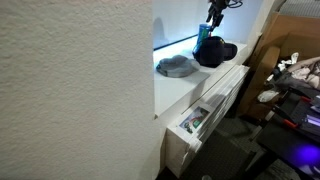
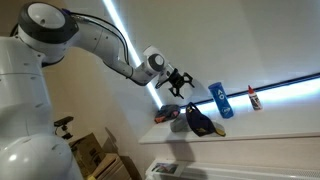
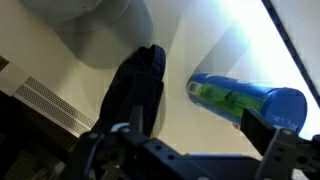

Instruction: Place the black cap on the blue can, move the gray cap to the right, and move the bottle to the left

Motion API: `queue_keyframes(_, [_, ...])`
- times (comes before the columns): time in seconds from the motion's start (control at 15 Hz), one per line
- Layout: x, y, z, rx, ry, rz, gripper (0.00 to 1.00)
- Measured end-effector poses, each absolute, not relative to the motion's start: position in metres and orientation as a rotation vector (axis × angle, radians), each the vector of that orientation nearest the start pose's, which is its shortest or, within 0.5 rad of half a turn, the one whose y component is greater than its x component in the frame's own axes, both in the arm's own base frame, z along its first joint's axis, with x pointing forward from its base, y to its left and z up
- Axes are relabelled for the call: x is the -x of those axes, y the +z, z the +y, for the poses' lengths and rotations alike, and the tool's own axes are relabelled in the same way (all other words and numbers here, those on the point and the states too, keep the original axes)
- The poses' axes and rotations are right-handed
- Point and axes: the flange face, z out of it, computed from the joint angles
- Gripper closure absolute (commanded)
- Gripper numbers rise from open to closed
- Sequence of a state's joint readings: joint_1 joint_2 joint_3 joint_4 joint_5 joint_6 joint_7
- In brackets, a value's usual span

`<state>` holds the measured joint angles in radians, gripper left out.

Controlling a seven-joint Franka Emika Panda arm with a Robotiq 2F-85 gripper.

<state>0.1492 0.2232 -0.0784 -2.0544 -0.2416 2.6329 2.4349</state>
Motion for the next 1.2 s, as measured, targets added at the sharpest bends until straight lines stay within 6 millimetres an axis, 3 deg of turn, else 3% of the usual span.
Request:
queue_keyframes(0.33, [-0.606,0.362,0.047,1.401,-0.398,2.637,0.00])
queue_keyframes(0.6, [-0.601,0.378,0.036,1.449,-0.400,2.763,0.00])
queue_keyframes(0.87, [-0.598,0.386,0.027,1.449,-0.401,2.779,0.00])
queue_keyframes(1.0, [-0.602,0.387,0.036,1.441,-0.395,2.721,0.00])
queue_keyframes(1.2, [-0.605,0.369,0.068,1.463,-0.321,2.593,0.00])
